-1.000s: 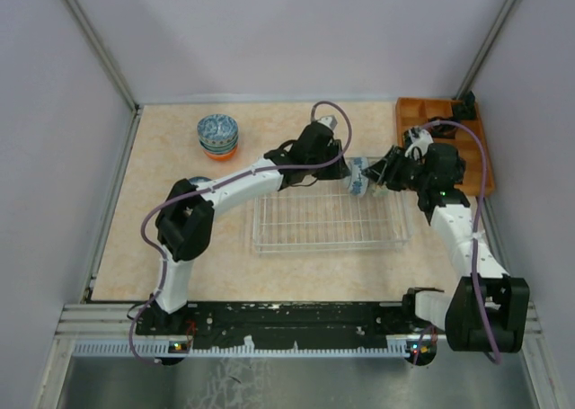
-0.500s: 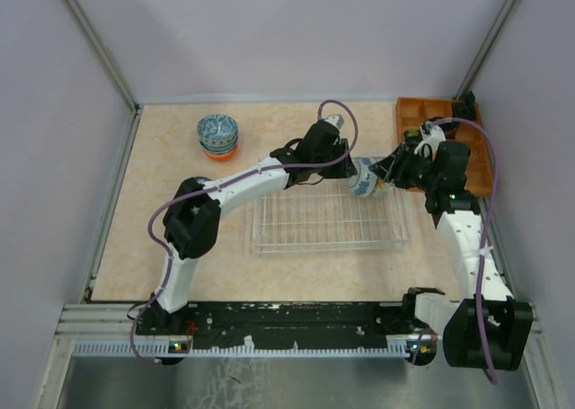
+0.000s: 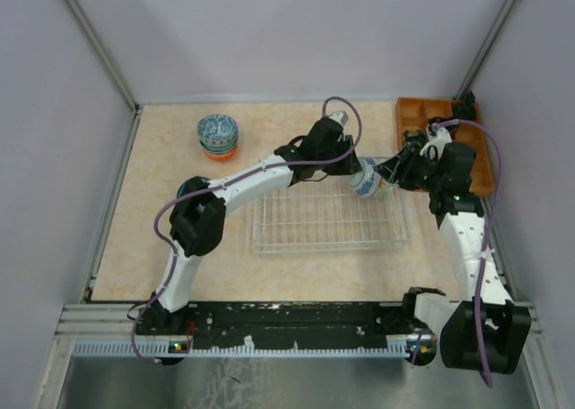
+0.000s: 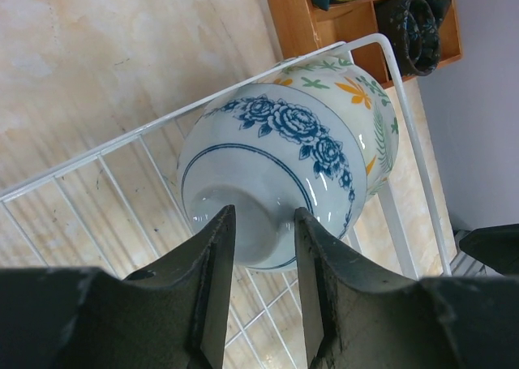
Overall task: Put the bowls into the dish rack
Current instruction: Turn the bowl upside down on the dish rack.
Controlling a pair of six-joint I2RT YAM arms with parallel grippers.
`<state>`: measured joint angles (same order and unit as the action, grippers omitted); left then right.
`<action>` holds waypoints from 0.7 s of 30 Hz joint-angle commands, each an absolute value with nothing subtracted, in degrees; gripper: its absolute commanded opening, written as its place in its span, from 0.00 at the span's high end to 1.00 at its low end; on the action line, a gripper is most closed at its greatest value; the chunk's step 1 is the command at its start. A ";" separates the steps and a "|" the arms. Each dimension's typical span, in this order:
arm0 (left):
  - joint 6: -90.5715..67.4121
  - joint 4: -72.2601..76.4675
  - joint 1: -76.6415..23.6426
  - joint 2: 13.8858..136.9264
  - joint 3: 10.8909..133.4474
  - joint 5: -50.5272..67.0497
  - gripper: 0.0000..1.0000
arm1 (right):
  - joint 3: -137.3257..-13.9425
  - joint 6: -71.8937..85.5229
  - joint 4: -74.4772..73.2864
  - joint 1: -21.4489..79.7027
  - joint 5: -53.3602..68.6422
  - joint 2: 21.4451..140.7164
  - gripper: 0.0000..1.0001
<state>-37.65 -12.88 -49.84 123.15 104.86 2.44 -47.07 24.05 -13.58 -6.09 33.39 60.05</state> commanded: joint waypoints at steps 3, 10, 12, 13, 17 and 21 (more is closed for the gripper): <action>-37.59 -11.71 -50.30 125.11 107.17 4.53 0.56 | -49.59 24.32 -13.70 -7.52 34.68 57.61 0.50; -37.29 -10.53 -50.27 122.78 105.72 3.21 0.49 | -49.75 24.61 -13.55 -7.80 35.33 57.74 0.49; -36.70 -10.42 -50.27 121.28 104.99 2.00 0.46 | -49.75 24.65 -13.53 -7.90 35.60 57.74 0.49; -36.32 -10.42 -50.27 120.45 104.72 1.43 0.44 | -49.77 24.68 -13.47 -7.91 35.62 57.70 0.49; -35.31 -10.11 -50.20 117.64 103.55 -0.42 0.38 | -49.90 24.77 -13.35 -7.89 35.87 57.73 0.48; -34.77 -10.62 -50.10 116.47 103.56 -1.28 0.35 | -50.05 24.82 -13.50 -7.91 35.89 57.66 0.47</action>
